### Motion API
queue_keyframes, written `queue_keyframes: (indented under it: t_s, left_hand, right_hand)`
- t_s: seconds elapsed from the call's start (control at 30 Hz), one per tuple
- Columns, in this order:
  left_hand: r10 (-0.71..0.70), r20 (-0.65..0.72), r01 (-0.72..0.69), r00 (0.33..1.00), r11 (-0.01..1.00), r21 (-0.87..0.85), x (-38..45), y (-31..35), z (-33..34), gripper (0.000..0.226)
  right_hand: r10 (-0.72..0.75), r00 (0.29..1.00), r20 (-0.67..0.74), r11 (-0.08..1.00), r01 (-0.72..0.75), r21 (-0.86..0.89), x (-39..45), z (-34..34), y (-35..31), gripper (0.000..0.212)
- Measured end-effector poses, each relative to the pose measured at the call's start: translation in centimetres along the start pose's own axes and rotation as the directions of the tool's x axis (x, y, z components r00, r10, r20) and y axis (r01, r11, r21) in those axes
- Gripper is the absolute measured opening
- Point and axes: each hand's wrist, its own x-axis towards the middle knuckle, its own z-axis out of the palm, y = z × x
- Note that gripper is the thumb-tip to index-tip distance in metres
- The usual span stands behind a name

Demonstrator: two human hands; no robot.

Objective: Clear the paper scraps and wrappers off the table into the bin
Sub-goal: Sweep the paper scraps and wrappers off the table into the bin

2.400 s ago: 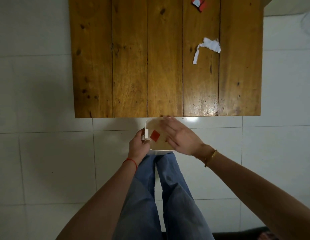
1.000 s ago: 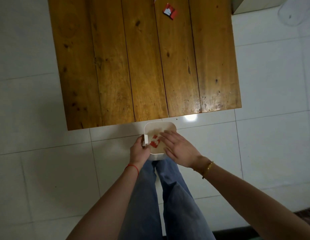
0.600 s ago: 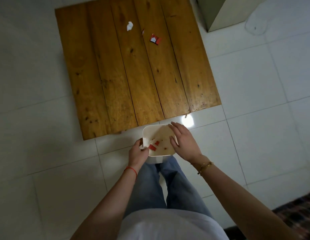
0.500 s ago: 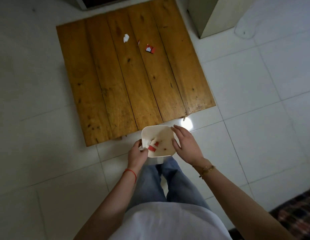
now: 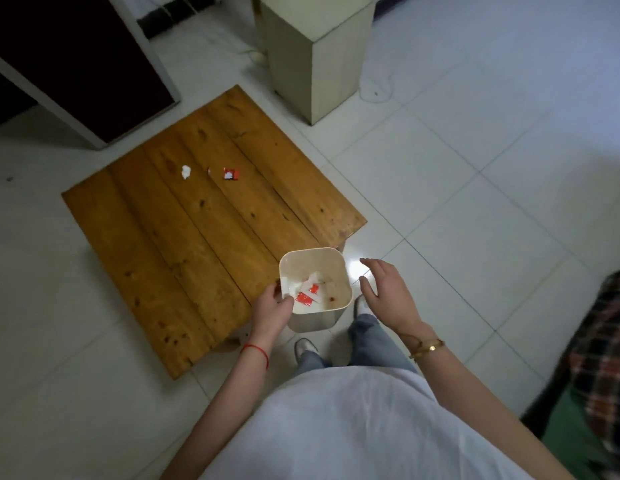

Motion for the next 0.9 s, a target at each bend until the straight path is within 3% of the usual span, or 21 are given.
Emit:
queue_keyframes:
  t_s: [0.33, 0.67, 0.9]
  left_hand:
    - [0.082, 0.100, -0.095, 0.992, 0.986, 0.136, 3.4, 10.0, 7.9, 0.043]
    - [0.105, 0.090, -0.112, 0.990, 0.991, 0.073, 6.6, 22.7, 21.2, 0.045]
    - [0.077, 0.047, -0.078, 0.996, 0.997, 0.014, 10.1, 29.6, 26.2, 0.043]
  right_hand:
    - [0.165, 0.983, -0.074, 0.979, -0.155, 0.131, 2.6, -8.0, 8.0, 0.039]
    - [0.103, 0.989, -0.102, 0.993, -0.096, 0.071, 11.8, -22.9, 20.1, 0.039]
    - [0.063, 0.995, -0.078, 0.995, -0.057, 0.078, 19.1, -28.0, 24.2, 0.039]
